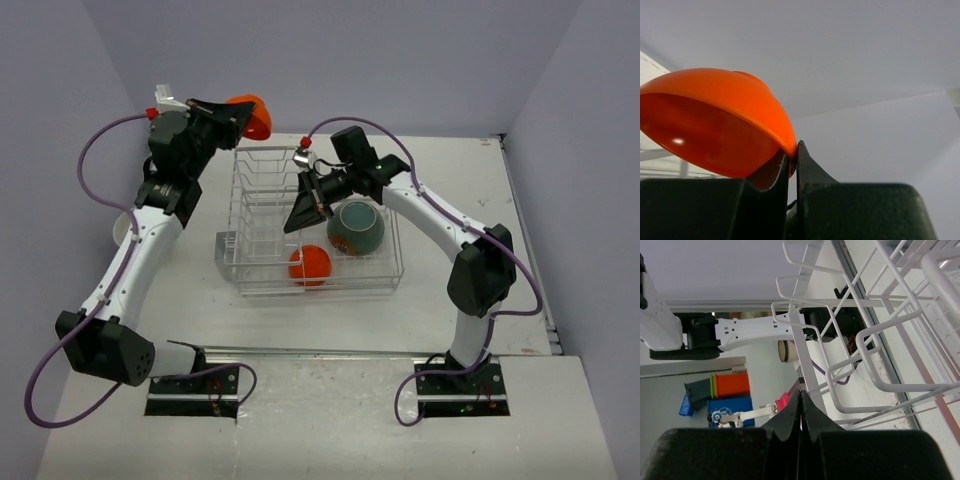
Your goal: Unload the bowls from the dish rack
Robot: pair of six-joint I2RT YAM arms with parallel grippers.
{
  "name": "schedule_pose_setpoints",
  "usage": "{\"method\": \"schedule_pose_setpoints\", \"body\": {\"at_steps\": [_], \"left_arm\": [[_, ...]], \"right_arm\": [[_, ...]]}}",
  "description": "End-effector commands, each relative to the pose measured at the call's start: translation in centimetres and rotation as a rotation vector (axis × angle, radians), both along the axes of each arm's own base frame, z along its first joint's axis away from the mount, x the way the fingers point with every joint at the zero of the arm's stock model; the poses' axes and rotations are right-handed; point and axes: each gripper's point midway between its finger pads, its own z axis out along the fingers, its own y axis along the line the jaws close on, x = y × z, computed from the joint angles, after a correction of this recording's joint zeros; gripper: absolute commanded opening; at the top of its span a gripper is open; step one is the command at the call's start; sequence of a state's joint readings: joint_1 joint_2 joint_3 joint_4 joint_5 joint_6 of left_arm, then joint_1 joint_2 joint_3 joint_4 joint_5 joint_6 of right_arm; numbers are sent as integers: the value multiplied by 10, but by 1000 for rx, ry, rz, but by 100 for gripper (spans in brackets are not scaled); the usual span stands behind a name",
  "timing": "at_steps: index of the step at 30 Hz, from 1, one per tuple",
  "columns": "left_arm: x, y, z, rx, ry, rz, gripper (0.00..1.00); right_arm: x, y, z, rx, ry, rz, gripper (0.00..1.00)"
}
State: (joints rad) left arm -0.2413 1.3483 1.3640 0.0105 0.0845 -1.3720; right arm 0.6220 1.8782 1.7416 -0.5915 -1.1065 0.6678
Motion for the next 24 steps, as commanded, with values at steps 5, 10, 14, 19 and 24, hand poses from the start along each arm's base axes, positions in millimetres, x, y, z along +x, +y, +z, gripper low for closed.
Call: {"method": "schedule_pose_setpoints", "body": {"at_steps": [5, 10, 14, 19, 24], "left_arm": [[-16, 78, -1, 225, 15, 128, 0], [-15, 110, -12, 416, 89, 191, 0], [-13, 145, -33, 598, 198, 272, 0], [-15, 179, -71, 777, 391, 337, 0], [-14, 221, -107, 918, 579, 397, 0]], "right_arm": [[10, -1, 22, -24, -93, -76, 0], [6, -5, 51, 0, -130, -82, 0], [1, -12, 94, 36, -200, -97, 0], [11, -49, 138, -9, -309, -266, 0], [36, -127, 145, -186, -412, -555, 0]]}}
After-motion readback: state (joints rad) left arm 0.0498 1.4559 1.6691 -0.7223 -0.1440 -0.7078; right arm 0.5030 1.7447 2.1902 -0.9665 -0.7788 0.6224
